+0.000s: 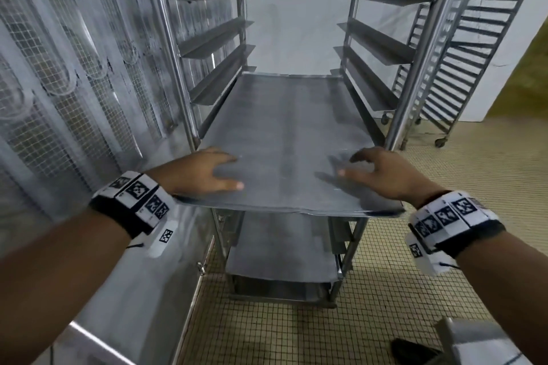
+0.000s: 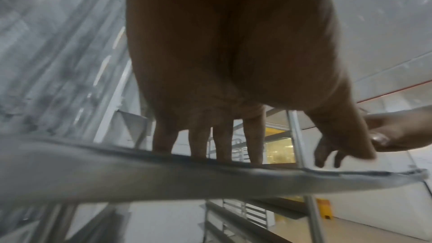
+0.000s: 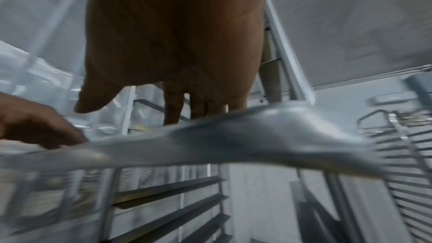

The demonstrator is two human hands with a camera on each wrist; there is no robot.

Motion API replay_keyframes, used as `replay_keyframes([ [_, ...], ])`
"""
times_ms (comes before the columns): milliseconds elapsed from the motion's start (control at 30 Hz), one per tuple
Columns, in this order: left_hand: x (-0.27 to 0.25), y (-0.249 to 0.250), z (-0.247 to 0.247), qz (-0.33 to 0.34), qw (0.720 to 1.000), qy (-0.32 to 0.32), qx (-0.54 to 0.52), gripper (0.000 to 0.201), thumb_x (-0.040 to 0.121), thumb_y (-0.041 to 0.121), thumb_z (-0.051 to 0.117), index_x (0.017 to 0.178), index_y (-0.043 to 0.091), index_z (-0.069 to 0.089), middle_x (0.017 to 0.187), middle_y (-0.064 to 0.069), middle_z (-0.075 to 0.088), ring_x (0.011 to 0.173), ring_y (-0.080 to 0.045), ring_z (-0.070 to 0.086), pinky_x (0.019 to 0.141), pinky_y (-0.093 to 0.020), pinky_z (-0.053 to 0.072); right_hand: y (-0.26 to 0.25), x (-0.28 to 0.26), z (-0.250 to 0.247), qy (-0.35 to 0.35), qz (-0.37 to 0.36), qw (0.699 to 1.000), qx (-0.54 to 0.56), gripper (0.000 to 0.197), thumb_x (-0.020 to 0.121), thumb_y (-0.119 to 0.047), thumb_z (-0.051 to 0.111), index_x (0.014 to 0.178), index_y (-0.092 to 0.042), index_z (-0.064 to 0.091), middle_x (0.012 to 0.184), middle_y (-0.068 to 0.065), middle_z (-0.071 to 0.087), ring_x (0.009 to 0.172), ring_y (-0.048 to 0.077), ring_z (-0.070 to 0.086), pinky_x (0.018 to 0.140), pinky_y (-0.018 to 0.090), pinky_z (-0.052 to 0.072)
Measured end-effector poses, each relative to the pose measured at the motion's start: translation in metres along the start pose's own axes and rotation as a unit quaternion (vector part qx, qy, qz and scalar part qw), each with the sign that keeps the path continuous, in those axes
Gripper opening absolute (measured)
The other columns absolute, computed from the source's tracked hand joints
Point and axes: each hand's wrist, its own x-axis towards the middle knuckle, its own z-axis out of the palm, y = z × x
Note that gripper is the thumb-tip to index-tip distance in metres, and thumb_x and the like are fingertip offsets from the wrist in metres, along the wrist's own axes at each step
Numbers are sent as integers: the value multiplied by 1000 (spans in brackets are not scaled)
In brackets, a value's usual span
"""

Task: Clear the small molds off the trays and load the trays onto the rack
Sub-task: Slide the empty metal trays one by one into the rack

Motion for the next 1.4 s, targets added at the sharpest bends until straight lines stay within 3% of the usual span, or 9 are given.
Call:
replay_keyframes([
  [133,-7,50,18,71,991,-87,68,111,59,96,45,147,28,49,151,5,46,138,-10,41,117,-27,29,-48,-15,17,-112,-114,986,-48,77,70,-87,53,123,-31,59,121,-9,59,110,13,56,93,33,45],
  [300,-6,61,27,69,995,-58,44,66,84,54,73,142,27,57,156,0,43,144,-15,37,111,-18,24,-54,-21,39,-66,-183,980,-40,56,80,-69,63,121,-30,62,122,-3,59,113,17,55,95,34,46],
  [433,-3,56,30,53,997,-61,0,57,86,48,74,138,29,61,160,-1,39,146,-12,35,104,-12,17,-47,-19,46,-31,-194,980,-27,52,85,-68,58,123,-32,63,127,-8,58,115,14,56,94,32,46],
  [533,8,50,34,53,998,-22,-14,50,87,46,73,133,28,65,155,-2,46,144,-14,40,108,-15,22,-43,-8,53,4,-183,983,-24,47,89,-64,57,123,-32,65,129,-7,60,116,15,57,95,33,47],
  [667,29,38,61,28,993,105,48,45,95,56,56,131,32,66,145,0,58,137,-20,50,114,-35,35,-39,16,67,84,-134,986,-45,37,93,-58,54,121,-37,67,127,-10,64,118,16,58,94,40,46],
  [833,66,24,82,3,974,211,83,57,96,61,29,129,34,67,138,7,63,133,-20,52,107,-44,26,-39,57,91,125,-36,990,-45,36,96,-59,44,122,-44,65,136,-16,59,131,14,47,108,53,30],
  [967,102,12,75,2,972,218,84,56,97,61,28,129,35,66,139,8,62,133,-20,51,105,-45,27,-34,93,99,131,-6,991,-22,36,97,-58,44,123,-44,64,139,-17,56,135,15,43,115,56,17],
  [1267,166,-5,65,27,971,229,61,53,95,58,34,125,33,69,136,5,65,129,-23,53,104,-46,28,-9,153,96,93,7,995,-27,35,101,-52,42,133,-47,56,148,-18,48,142,14,34,117,46,12],
  [1400,178,12,69,84,956,273,71,39,91,38,47,111,21,75,115,-2,74,107,-30,66,95,-53,43,-4,142,95,145,3,989,-34,38,99,-44,48,133,-33,60,143,-7,54,140,26,39,115,48,20],
])
